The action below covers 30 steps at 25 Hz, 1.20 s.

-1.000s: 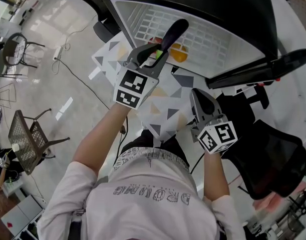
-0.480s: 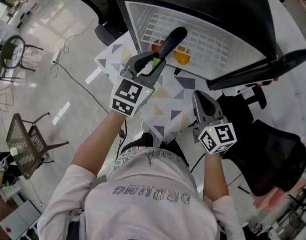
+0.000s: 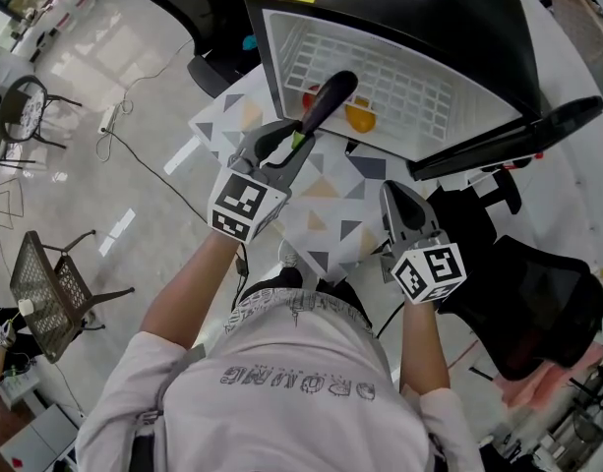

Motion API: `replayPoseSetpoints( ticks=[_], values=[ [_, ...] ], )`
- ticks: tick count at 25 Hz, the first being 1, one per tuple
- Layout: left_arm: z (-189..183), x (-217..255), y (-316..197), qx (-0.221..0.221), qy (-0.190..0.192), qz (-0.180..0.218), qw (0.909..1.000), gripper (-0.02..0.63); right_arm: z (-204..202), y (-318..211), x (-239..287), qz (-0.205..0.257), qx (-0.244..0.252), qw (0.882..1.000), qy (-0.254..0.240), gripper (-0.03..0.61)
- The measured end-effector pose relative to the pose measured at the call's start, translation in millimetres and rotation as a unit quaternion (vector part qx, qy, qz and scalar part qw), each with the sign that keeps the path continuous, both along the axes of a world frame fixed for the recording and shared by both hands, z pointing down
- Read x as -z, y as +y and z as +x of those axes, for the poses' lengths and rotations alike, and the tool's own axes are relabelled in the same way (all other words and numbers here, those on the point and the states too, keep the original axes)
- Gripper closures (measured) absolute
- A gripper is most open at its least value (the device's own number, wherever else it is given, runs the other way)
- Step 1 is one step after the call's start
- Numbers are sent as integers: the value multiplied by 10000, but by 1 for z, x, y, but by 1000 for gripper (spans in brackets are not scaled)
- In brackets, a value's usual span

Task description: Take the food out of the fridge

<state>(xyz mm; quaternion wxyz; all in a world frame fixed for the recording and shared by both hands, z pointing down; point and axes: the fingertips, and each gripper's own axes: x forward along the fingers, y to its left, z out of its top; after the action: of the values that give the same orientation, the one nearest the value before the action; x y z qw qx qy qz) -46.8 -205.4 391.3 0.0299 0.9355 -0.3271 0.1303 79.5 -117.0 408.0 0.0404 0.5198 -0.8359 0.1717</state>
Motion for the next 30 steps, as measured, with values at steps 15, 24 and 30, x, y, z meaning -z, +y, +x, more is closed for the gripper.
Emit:
replayPoseSetpoints(
  ticks=[15,24,30],
  values=[
    [-19,-6,22,-257,92,29,9996,495,-6,5,8,93,-17,9997,247,578],
    [-25,-18,35,-300,128,-88,9994,495,-6,7,10,121,38,9995,301,578],
    [-23,-22,39,-311,154,-153,9993,495,-5,7,8,113,65,9995,296,578]
  ],
)
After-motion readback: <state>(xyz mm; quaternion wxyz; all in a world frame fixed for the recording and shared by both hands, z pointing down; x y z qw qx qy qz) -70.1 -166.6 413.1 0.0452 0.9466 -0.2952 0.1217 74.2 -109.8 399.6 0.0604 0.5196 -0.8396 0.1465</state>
